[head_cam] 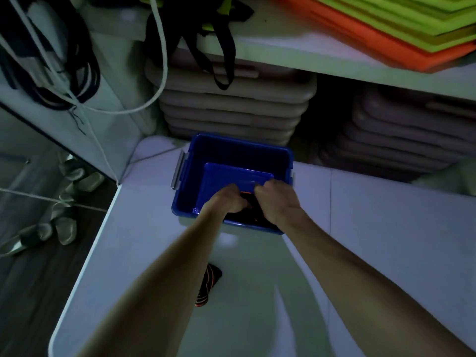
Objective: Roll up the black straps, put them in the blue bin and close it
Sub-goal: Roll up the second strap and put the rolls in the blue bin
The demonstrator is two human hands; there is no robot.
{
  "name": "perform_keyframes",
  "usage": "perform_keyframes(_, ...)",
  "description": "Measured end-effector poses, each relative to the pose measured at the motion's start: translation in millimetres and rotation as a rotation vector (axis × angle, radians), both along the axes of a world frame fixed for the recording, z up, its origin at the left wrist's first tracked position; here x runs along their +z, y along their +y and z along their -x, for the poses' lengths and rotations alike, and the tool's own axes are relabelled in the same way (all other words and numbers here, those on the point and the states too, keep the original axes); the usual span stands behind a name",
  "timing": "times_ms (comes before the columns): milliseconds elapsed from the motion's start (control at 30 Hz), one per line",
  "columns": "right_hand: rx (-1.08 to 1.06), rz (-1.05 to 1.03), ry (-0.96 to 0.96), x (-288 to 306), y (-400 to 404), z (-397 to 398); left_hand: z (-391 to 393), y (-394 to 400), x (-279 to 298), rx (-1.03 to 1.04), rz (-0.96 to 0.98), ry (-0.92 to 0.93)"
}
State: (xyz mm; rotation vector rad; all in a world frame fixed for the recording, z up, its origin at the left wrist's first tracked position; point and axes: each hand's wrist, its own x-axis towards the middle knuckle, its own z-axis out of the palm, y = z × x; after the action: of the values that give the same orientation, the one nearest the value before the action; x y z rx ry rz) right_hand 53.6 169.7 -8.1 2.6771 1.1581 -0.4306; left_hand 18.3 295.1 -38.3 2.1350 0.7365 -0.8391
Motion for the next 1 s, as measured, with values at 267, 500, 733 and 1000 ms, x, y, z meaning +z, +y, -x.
perform_keyframes(267, 0.050, 0.068, -0.067, -6, -4, 3, -2, -9, 1, -0.014, -0.033, 0.011)
perform_keyframes(500, 0.065, -0.133, -0.031, 18, -19, 9, 5, -2, 22, -0.001, -0.115, -0.015)
perform_keyframes(733, 0.001, -0.629, 0.013, 34, -33, 47, 46, 5, 60, 0.332, -0.121, -0.539)
perform_keyframes(1000, 0.060, -0.572, 0.461, -30, -31, 146, 178, 26, 37, 0.807, -0.463, -0.845)
